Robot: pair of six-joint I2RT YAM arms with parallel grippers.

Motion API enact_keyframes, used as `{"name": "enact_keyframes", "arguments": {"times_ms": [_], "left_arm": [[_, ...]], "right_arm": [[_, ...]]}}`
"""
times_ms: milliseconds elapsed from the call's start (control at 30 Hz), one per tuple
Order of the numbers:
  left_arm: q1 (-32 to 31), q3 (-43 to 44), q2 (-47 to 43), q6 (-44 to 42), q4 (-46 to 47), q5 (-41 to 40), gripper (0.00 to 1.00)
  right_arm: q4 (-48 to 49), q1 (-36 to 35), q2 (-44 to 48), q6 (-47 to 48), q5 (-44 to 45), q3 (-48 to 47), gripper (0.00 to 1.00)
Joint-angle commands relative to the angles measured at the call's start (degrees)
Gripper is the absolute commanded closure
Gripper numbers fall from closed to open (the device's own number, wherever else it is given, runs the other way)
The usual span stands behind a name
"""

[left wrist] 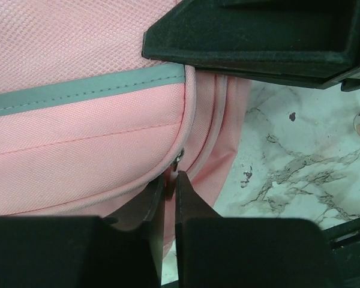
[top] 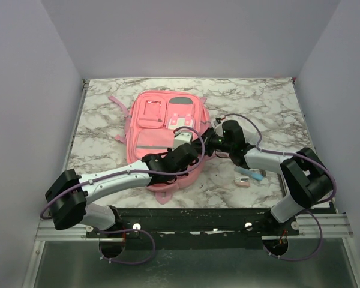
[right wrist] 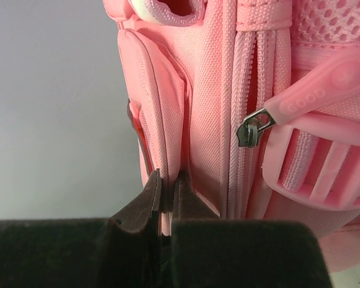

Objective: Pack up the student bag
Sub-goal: Unzip the student bag at the center of the board.

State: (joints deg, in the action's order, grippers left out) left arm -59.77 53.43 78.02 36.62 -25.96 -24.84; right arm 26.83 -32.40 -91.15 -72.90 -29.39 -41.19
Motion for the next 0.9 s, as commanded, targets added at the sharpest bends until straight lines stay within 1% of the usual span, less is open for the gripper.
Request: {"name": "enact_keyframes", "arguments": {"times_ms": [0,133,200,267,333,467,533,633,733,800,867], "left_arm": [[0.63,-0.81,-0.43,1.67,-2.98,-9.51,0.99],[0.68,-5.03,-3.23,7.16,-8.61,-15.60,1.00],[1.32,-6.89,-5.68,13.13,-15.12,-18.06,1.00],[2.90,-8.69,-8.53,18.51,-19.66,-18.36,1.00],[5.50,-11.12,-11.91,20.37,-20.07,-16.10,1.00],[12.14,-14.45,-19.38,18.58,-16.83,-7.57,1.00],[12.88,-15.51,-23.50,15.90,-13.73,-5.51,1.00],[13.20,-15.11,-27.29,13.64,-13.60,-4.54,1.00],[13.12,-15.25,-30.65,11.82,-12.80,-2.33,1.00],[13.10,-16.42,-32.20,10.95,-10.73,0.19,1.00],[12.91,-17.31,-32.70,10.06,-7.45,4.87,1.00]], "right_arm": [[3.31,0.69,2.56,1.95,-3.32,-1.08,1.00],[3.50,3.37,0.89,5.74,-8.54,-3.82,1.00],[0.49,5.03,-0.85,8.94,-12.42,-6.93,1.00],[-1.53,6.52,-2.14,11.87,-16.23,-9.25,1.00],[-4.58,7.21,-2.91,15.19,-17.66,-11.03,1.00],[-10.26,7.46,-5.01,20.80,-20.46,-14.67,1.00],[-11.69,7.53,-6.24,23.24,-20.43,-15.79,1.00],[-16.73,7.56,-9.66,27.16,-21.91,-19.88,1.00],[-16.72,7.23,-13.10,28.18,-24.69,-23.60,1.00],[-20.77,6.53,-16.49,31.18,-25.35,-28.93,1.00],[-25.99,5.47,-20.46,34.27,-25.17,-35.08,1.00]]}}
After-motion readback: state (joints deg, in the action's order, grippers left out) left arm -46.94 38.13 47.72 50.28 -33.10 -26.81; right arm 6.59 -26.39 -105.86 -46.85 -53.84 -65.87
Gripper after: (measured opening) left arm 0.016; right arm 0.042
